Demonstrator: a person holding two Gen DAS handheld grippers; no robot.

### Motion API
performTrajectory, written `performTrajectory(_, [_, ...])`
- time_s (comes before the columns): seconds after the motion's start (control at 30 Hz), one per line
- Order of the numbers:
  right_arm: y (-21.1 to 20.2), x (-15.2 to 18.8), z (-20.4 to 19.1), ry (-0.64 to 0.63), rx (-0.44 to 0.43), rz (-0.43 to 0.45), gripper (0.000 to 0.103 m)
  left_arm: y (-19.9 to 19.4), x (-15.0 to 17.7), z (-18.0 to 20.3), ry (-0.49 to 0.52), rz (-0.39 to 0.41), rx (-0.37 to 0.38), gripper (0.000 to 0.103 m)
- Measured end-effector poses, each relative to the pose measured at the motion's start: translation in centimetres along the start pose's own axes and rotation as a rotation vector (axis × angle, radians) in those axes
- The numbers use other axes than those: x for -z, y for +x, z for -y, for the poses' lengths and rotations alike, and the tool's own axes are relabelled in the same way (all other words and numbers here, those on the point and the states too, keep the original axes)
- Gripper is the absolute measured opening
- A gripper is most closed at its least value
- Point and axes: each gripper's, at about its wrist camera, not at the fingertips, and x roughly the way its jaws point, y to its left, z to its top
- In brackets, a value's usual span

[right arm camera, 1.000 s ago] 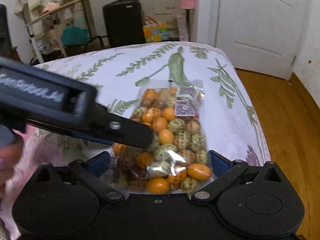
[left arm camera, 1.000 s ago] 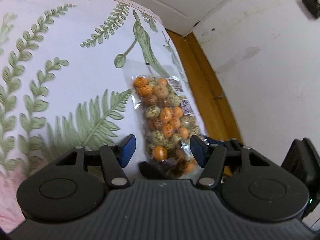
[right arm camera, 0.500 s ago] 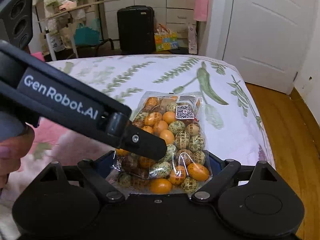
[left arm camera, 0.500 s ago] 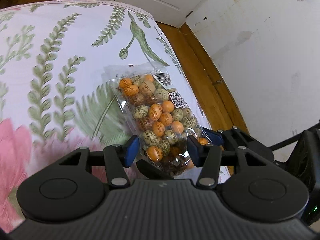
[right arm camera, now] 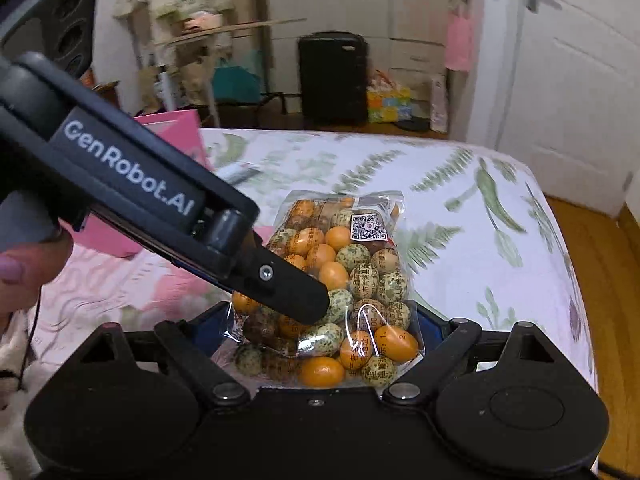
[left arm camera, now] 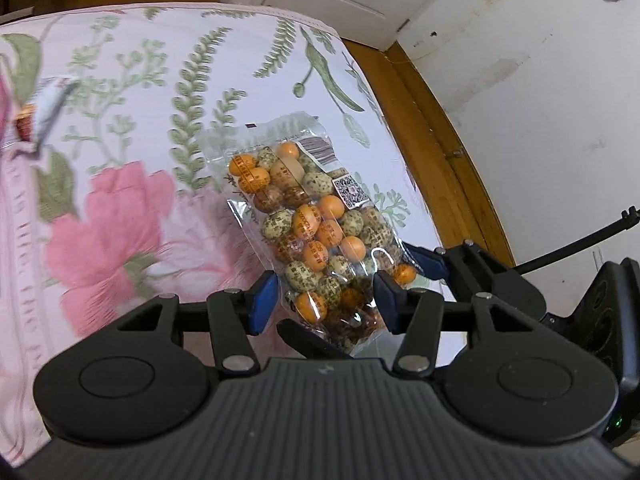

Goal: Organize snacks
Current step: 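Lift the peanut bag with both tools and carry it over the pink box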

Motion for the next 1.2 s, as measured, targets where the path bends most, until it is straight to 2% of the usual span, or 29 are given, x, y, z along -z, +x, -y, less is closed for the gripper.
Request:
performTrajectory(0.3, [-1.2,-3.0,-5.5,-0.210,-0.090,-0.003,0.093,-6.3,2.1,-2.8,-0.089,0.057,-0.014,0.052])
performTrajectory(0.57, [-0.1,-7.0,-9.8,-0.394,-0.178,-0.017,0.094,-11.6,2.8,-6.6,-0.163,0.136,-0.040,0.054])
performTrajectory(0.63, [0.4,-8.1,-10.9,-0.430,-0.197,-0.009,0.094,-12.8,2.8,-7.7,-0.180,0.175,-0.055,0.054])
performTrajectory(0.83, [2.8,-11.3,-14.7,-0.512,-0.269,0.049,0.094,-16.5,2.4,-10.8,-0.220,0.293,-0.156,0.055])
performTrajectory(1.0, [6.1,-13.9,-17.6,-0.559,-0.366,0.094,0.094,-18.9,1.4,-14.8,-0.273,0.361,-0.225,0.054])
performTrajectory(1.2, [10.1,-16.3,-20.0,-0.655,-0.471,0.063,0.094,-19.6,0.3,-19.6,-0.353,0.389,-0.260,0.054])
